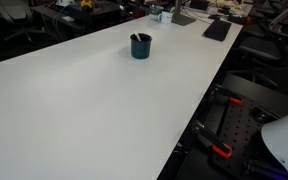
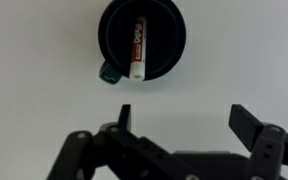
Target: Remove the marker from the cup and put it on the table
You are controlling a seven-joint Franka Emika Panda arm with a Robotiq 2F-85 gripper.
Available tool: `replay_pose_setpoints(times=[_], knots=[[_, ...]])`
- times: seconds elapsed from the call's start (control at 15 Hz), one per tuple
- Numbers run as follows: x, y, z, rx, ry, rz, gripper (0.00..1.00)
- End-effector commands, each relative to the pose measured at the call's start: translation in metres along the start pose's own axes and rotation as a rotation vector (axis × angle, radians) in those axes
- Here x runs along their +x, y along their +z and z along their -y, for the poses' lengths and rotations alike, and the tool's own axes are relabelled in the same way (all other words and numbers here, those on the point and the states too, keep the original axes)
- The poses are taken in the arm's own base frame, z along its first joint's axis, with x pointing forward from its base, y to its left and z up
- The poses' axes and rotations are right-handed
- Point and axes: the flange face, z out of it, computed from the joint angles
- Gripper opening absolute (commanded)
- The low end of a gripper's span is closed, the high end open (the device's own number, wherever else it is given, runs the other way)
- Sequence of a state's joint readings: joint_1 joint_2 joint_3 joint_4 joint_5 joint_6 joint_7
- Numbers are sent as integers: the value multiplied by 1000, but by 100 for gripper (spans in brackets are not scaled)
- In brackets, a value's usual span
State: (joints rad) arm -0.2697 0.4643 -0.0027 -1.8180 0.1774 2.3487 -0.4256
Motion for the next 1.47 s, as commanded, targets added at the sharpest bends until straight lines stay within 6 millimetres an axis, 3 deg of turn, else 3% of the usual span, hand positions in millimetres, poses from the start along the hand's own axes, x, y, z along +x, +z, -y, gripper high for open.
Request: replay_pose_setpoints(times=[0.0, 0.67, 1.4], knots=[[-1, -5, 3, 49, 5, 66, 100], [-18, 16, -18, 49, 120, 155, 100], [-10, 40, -17, -27, 95, 137, 100]])
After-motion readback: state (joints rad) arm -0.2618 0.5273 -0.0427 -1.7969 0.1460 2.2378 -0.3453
